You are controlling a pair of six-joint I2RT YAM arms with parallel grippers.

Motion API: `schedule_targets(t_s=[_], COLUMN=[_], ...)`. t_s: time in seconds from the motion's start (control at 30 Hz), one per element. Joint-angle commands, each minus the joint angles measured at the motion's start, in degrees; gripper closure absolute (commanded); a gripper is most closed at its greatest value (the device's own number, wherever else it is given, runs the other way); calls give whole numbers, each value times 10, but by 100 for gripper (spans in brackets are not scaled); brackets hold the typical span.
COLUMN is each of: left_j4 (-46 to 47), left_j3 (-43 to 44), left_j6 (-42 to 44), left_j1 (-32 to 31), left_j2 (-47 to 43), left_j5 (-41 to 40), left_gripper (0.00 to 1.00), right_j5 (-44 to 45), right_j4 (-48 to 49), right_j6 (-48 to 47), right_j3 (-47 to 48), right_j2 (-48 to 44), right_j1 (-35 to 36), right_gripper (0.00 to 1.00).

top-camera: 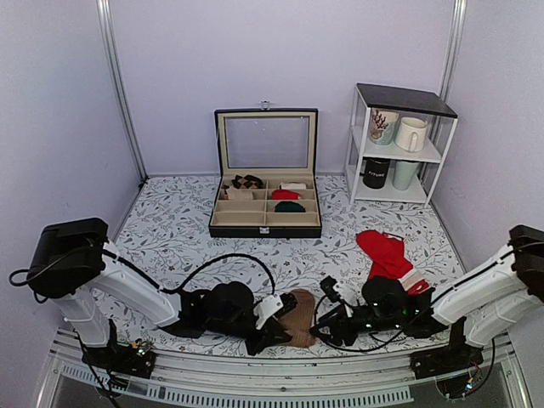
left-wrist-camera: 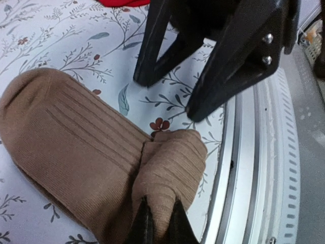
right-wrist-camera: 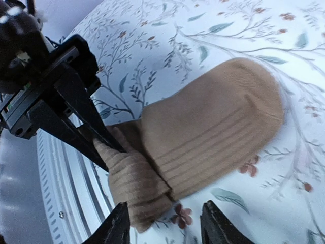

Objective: Roll the socks
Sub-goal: Roll a pair of socks at the center of the board.

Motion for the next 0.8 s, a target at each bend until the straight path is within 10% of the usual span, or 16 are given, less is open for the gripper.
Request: schedule_targets(t_s=[0.0, 0.43, 0.77], left_j4=[-187, -209, -203], left_j3=[-3, 1, -1], left_j6=[-62, -93, -92], left_j1=[15, 54, 56], left_j2=[50, 85, 86], left_j5=[52, 108, 108], left_gripper=[100, 100, 100], right_j5=[137, 292, 252], right_j4=[-79, 0, 57], right_j6=[-73, -221, -267], right_j3=[-49, 4, 25], right_j2=[-120, -16, 54], right_j1=[24, 159, 161], right_gripper=[47, 41, 41])
